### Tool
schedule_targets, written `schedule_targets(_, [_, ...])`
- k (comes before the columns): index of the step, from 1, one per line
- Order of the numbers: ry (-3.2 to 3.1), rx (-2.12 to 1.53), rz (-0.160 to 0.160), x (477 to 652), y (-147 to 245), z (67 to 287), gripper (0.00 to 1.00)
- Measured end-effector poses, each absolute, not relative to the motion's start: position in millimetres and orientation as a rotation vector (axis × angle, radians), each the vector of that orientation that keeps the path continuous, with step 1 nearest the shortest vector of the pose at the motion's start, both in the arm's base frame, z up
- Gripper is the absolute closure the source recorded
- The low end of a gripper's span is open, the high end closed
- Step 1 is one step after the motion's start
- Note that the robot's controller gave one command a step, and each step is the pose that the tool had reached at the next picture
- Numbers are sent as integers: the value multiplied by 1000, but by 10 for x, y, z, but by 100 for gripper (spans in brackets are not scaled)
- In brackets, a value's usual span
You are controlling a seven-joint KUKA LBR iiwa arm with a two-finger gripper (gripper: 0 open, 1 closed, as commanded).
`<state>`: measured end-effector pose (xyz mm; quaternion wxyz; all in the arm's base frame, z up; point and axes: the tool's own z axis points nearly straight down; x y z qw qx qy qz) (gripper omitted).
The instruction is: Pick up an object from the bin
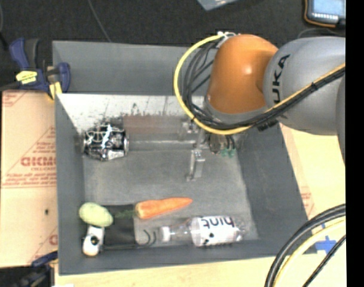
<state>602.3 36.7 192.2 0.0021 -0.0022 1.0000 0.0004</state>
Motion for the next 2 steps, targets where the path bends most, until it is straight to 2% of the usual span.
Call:
schedule_targets(1, [3134,-77,0,5753,601,1348,0])
schedule_targets(2, [3143,-116,0,5535,812,1192,0])
